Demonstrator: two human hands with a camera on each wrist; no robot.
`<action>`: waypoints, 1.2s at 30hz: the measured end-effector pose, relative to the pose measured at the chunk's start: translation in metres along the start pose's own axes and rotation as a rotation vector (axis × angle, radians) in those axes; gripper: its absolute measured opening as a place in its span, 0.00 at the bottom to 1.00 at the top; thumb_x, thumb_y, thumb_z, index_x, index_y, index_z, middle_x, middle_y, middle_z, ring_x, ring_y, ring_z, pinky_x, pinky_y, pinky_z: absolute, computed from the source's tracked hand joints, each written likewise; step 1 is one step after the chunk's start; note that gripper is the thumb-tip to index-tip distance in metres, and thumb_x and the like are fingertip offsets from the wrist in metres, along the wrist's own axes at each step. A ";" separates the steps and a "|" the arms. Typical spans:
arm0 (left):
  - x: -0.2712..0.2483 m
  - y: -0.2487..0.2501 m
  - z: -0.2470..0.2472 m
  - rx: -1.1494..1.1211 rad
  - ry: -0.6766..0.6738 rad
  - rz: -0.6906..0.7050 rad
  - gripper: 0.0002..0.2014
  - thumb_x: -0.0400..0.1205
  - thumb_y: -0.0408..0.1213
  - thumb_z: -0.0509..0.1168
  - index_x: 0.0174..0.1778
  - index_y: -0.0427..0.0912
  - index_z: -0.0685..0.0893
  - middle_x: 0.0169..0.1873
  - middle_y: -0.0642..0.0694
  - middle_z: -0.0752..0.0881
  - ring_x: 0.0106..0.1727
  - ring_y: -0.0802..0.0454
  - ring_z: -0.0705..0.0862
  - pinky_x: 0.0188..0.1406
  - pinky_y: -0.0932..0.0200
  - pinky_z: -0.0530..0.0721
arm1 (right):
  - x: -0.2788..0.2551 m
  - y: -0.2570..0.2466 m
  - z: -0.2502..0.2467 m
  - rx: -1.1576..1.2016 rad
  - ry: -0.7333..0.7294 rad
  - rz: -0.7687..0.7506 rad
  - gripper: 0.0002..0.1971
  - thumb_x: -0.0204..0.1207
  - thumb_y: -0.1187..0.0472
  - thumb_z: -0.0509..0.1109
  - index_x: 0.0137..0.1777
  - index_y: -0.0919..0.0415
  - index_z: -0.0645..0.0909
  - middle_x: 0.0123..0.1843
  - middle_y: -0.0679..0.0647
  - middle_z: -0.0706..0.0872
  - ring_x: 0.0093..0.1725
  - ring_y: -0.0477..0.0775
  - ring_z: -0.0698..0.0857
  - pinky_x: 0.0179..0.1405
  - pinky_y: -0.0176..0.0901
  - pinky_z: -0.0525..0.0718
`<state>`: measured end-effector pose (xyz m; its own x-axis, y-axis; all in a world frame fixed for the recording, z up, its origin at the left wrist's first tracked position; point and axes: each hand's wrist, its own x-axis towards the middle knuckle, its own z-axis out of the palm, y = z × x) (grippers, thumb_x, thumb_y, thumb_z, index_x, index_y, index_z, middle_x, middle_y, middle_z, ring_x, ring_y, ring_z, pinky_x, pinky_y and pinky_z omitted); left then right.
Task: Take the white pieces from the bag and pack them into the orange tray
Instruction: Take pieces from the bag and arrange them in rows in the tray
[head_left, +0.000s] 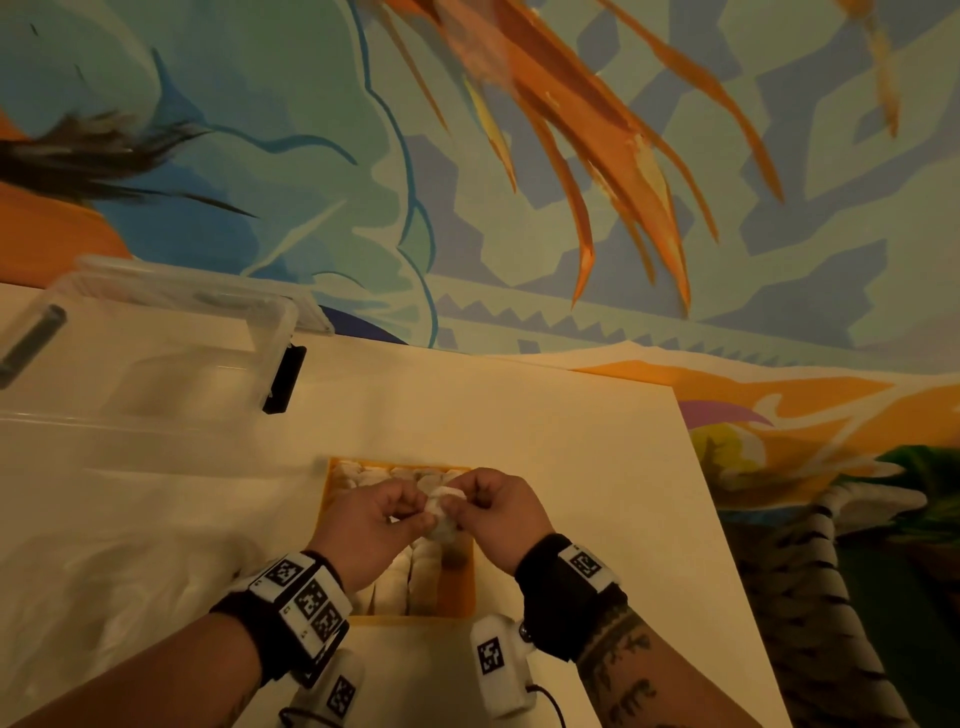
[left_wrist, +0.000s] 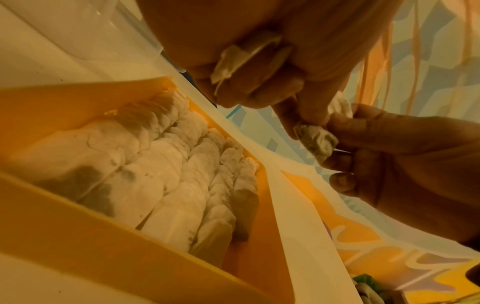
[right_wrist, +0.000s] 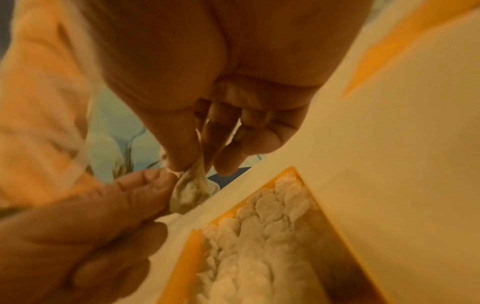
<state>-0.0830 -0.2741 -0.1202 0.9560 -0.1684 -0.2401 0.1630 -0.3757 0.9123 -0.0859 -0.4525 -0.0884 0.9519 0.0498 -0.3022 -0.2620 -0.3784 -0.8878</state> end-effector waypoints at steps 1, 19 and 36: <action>0.000 0.001 -0.001 0.006 0.000 0.008 0.06 0.76 0.34 0.77 0.41 0.51 0.89 0.35 0.59 0.91 0.37 0.70 0.86 0.39 0.73 0.80 | 0.001 0.000 0.000 -0.049 -0.036 -0.023 0.07 0.73 0.60 0.77 0.39 0.45 0.85 0.40 0.49 0.91 0.40 0.47 0.87 0.46 0.46 0.87; 0.010 -0.042 -0.038 -0.215 0.066 -0.422 0.20 0.78 0.21 0.54 0.53 0.49 0.82 0.39 0.41 0.88 0.28 0.47 0.74 0.29 0.57 0.71 | 0.026 0.026 0.020 -1.144 -0.342 0.078 0.15 0.78 0.48 0.65 0.60 0.52 0.83 0.66 0.56 0.74 0.64 0.61 0.76 0.60 0.54 0.82; 0.002 -0.032 -0.043 -0.459 0.130 -0.374 0.10 0.81 0.27 0.69 0.53 0.47 0.86 0.56 0.42 0.86 0.54 0.43 0.86 0.41 0.51 0.88 | 0.017 0.013 0.034 -0.835 -0.120 -0.198 0.21 0.72 0.59 0.71 0.65 0.48 0.73 0.64 0.49 0.68 0.63 0.55 0.77 0.58 0.48 0.83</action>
<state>-0.0757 -0.2229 -0.1357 0.8307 0.0229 -0.5563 0.5548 0.0488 0.8305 -0.0785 -0.4249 -0.1175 0.9323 0.2655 -0.2454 0.1533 -0.9050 -0.3968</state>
